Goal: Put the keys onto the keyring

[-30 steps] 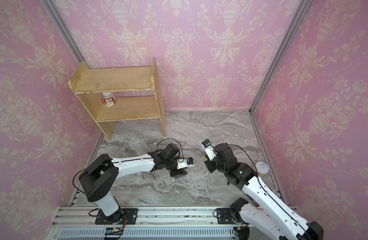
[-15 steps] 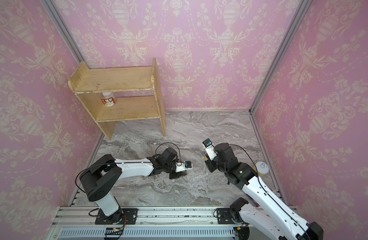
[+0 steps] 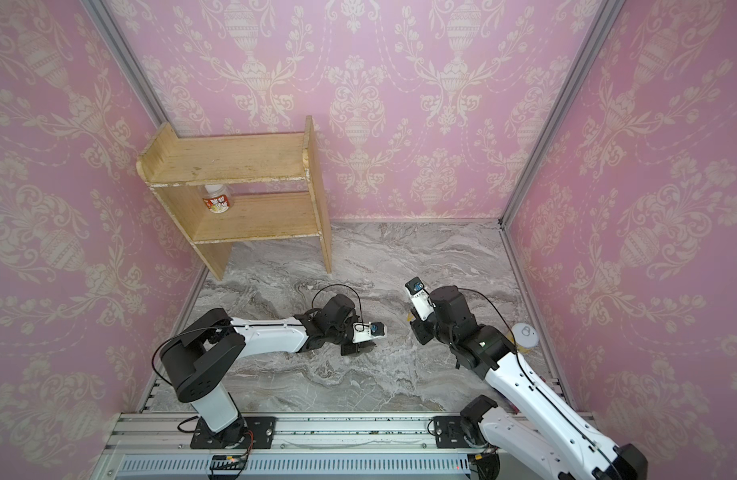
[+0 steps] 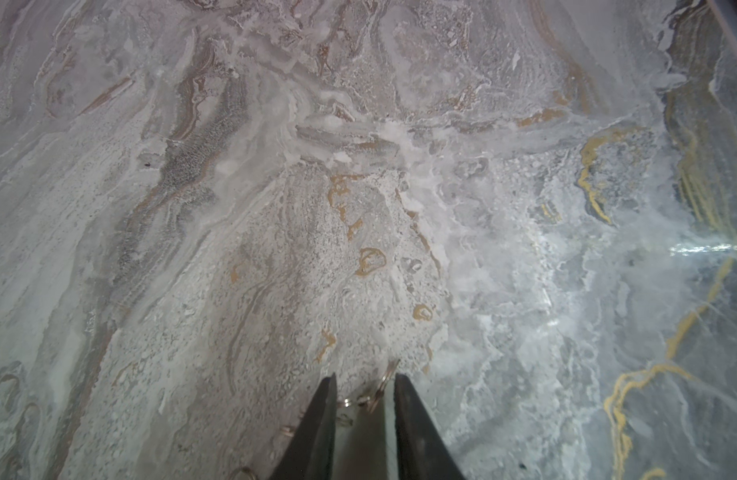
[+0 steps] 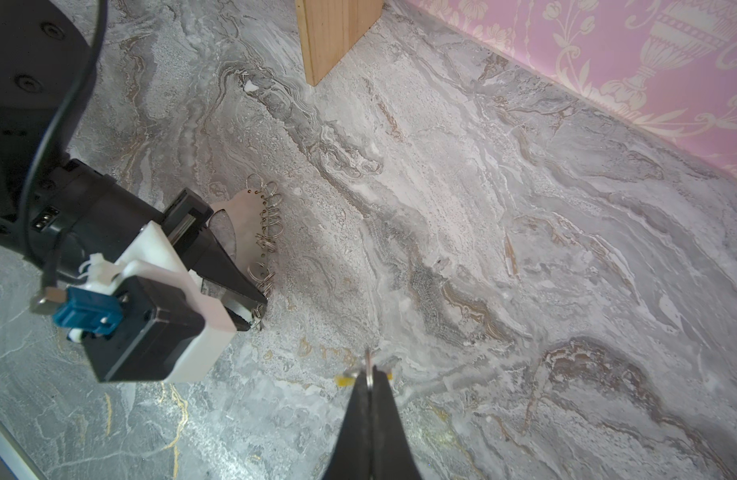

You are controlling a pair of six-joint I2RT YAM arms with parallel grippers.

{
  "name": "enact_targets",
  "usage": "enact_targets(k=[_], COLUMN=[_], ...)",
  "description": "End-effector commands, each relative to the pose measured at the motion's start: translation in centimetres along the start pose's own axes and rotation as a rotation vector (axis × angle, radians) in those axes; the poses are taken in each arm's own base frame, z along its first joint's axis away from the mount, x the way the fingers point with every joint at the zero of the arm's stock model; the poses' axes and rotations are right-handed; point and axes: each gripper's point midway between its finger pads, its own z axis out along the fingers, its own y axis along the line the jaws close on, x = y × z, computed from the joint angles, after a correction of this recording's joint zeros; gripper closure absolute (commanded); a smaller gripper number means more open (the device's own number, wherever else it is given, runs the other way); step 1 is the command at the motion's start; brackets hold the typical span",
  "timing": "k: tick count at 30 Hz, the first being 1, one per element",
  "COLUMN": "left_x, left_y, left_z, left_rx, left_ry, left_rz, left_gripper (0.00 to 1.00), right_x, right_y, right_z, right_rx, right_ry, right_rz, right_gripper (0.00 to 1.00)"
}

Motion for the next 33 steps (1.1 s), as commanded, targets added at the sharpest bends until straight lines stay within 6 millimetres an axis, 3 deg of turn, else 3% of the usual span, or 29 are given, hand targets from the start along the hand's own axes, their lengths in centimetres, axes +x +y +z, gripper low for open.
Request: enact_targets(k=[1, 23, 33], left_x=[1.6, 2.9, 1.9], left_y=[-0.9, -1.0, -0.3], left_z=[0.5, 0.5, 0.1], left_rx=[0.04, 0.023, -0.007], left_ry=[0.044, 0.09, 0.064], left_rz=[-0.002, -0.054, -0.061], left_gripper=[0.76, 0.72, 0.85], right_x=[-1.1, -1.1, -1.2], right_y=[-0.2, -0.3, -0.4], right_z=[-0.4, -0.7, -0.8], right_rx=[0.001, 0.004, 0.005], right_ry=[-0.041, -0.043, -0.051], right_rz=[0.022, 0.021, 0.024], right_gripper=[1.0, 1.0, 1.0])
